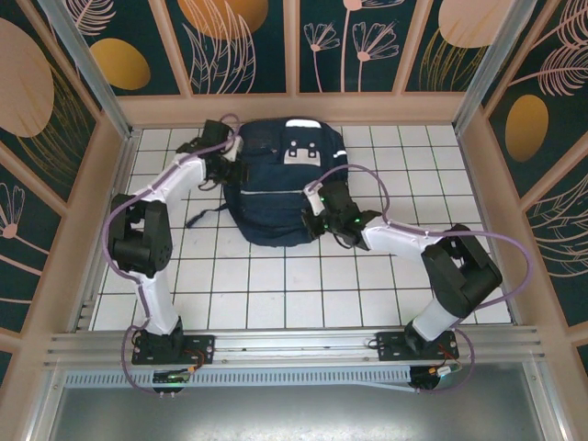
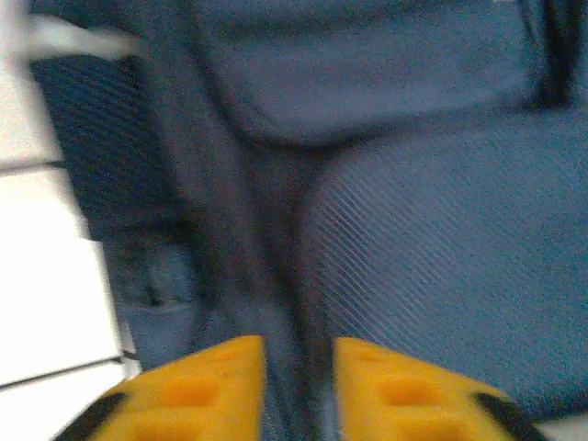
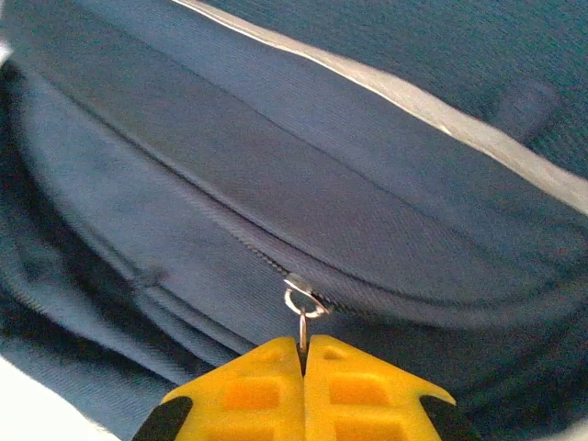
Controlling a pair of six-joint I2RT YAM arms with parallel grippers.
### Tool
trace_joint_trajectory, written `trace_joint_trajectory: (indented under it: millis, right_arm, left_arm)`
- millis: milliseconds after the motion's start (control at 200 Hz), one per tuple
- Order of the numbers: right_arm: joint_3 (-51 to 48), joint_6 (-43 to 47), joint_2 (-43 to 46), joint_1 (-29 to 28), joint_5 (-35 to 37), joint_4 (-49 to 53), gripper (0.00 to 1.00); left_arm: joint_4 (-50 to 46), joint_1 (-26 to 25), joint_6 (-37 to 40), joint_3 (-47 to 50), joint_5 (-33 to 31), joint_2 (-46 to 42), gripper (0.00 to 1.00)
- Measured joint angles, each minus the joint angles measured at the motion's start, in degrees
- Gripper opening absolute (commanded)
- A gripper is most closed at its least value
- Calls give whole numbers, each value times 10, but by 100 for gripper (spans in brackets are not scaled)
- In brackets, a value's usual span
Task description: Pack books, pencil case, and school supplies into a backpack
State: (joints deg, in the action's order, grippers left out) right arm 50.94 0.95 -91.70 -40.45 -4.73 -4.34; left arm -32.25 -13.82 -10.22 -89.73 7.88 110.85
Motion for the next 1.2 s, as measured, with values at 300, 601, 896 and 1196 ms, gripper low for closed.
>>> trace_joint_trajectory:
  millis: [300, 601, 896, 1196]
  right_arm:
    - [108, 22, -81, -62, -46, 8, 0]
    - [113, 30, -84, -64, -64, 2, 0]
    - [118, 32, -99, -96, -65, -5, 0]
    - [133, 47, -111, -124, -40, 0, 0]
  left_arm:
    - [8, 9, -115, 190, -2, -155, 41]
    - [83, -6, -341, 330, 35, -260, 45]
    - [197, -15, -486, 372, 19, -265, 46]
    - [235, -25, -529, 389, -11, -220, 0]
